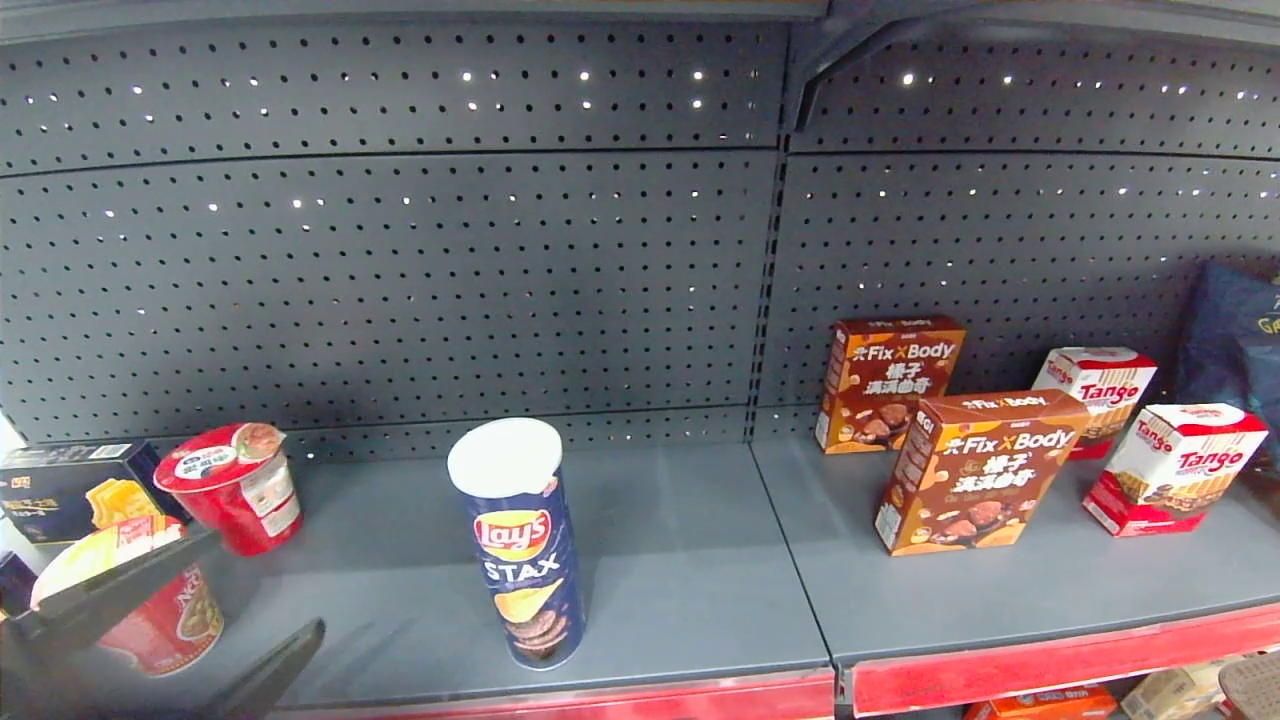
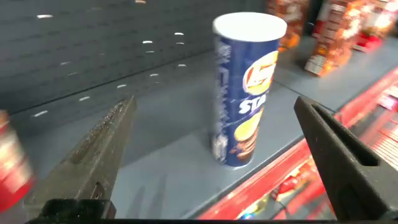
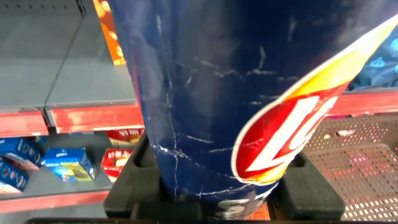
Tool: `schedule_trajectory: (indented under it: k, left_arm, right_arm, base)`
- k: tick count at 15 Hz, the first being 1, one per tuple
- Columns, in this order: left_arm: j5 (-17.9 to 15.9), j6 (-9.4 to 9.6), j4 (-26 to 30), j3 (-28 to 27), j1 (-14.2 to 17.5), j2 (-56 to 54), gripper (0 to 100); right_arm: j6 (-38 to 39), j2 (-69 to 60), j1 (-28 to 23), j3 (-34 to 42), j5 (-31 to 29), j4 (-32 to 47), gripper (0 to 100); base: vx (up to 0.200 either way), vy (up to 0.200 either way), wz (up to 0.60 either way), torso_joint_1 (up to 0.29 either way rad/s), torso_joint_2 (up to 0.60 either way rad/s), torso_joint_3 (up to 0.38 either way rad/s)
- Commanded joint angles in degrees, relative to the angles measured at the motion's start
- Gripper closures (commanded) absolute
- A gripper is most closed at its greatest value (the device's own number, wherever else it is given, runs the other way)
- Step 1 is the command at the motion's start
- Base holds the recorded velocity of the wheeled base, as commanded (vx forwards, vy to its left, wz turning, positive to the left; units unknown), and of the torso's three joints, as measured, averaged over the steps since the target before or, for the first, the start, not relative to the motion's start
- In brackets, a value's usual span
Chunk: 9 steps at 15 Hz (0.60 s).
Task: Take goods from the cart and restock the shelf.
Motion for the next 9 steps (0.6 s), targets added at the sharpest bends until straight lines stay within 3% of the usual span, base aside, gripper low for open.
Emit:
schedule_trajectory:
  k: [1, 2, 4, 6, 7, 9]
  left_arm:
    - [5.62, -0.94, 15.84, -0.59, 2.75, -23.21, 0]
    - [6.58, -0.94, 19.97, -1.2, 2.75, -26.81, 0]
    - [7.64, -0.94, 40.27, -6.39, 2.75, -40.35, 0]
    - [9.04, -0.76, 51.78, -9.2, 2.75, -45.97, 0]
    - [13.35, -0.76, 50.99, -8.59, 2.75, -45.44, 0]
    - [18.01, 0.82, 50.64, -2.35, 2.75, -45.44, 0]
  right_arm:
    - [-0.01, -2.61, -0.01, 0.01, -0.02, 0.17, 100]
    - [-0.01, -2.96, -0.1, 0.01, -0.02, 0.17, 100]
    - [-0.01, -3.14, -0.1, -0.35, -0.11, 0.08, 100]
    - [-0.01, -3.05, -0.18, -0.35, -0.2, 0.08, 100]
    - [-0.01, -3.14, -0.18, -0.26, -0.2, 0.08, 100]
    - [-0.1, -3.14, -0.1, -0.08, -0.72, 0.08, 100]
  base:
    - [0.0, 0.0, 0.0, 0.0, 0.0, 0.0]
    - [0.0, 0.0, 0.0, 0.0, 0.0, 0.0]
    - [0.0, 0.0, 0.0, 0.0, 0.0, 0.0]
    - [0.0, 0.0, 0.0, 0.0, 0.0, 0.0]
    - [0.0, 0.0, 0.0, 0.0, 0.0, 0.0]
    - [0.0, 0.0, 0.0, 0.0, 0.0, 0.0]
